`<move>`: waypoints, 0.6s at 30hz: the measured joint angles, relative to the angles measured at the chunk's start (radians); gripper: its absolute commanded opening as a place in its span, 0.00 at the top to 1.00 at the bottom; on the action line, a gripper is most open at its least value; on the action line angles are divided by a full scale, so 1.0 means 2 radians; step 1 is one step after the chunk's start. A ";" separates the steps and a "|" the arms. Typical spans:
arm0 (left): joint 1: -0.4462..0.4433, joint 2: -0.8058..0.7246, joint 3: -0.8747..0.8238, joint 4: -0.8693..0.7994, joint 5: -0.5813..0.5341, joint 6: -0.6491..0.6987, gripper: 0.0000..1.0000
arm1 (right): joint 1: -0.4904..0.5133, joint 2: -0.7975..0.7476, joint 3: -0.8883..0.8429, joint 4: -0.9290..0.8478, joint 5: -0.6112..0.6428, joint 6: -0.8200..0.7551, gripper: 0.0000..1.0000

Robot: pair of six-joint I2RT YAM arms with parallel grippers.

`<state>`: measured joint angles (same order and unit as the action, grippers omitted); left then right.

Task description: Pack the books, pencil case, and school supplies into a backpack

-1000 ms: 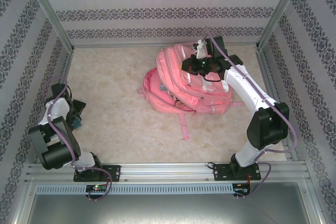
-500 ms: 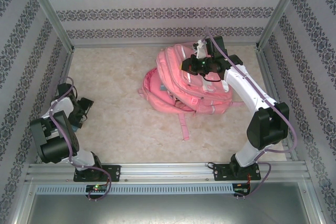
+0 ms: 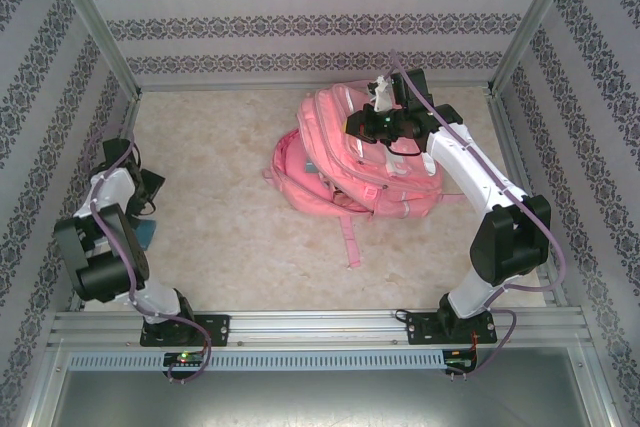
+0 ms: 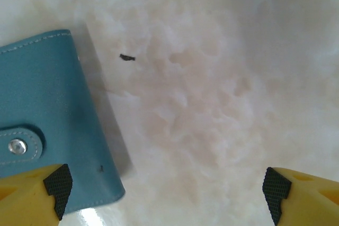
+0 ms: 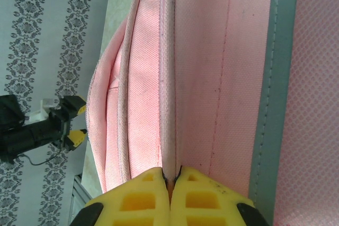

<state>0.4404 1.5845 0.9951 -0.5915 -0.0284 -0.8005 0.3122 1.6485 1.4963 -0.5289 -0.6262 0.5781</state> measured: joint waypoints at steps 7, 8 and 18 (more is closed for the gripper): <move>-0.002 0.021 -0.033 0.025 0.007 -0.018 0.08 | 0.000 0.000 0.000 -0.001 0.000 0.000 1.00; -0.004 0.018 -0.037 0.030 0.007 -0.020 0.08 | 0.000 0.000 0.000 -0.001 0.000 0.000 1.00; -0.204 0.015 -0.037 0.059 0.018 -0.061 0.08 | 0.000 0.000 0.000 0.000 0.000 0.000 1.00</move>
<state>0.0322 1.6154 0.9203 -0.4740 0.0082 -0.9234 0.3126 1.6485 1.4956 -0.5293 -0.6258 0.5777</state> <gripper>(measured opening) 0.921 0.042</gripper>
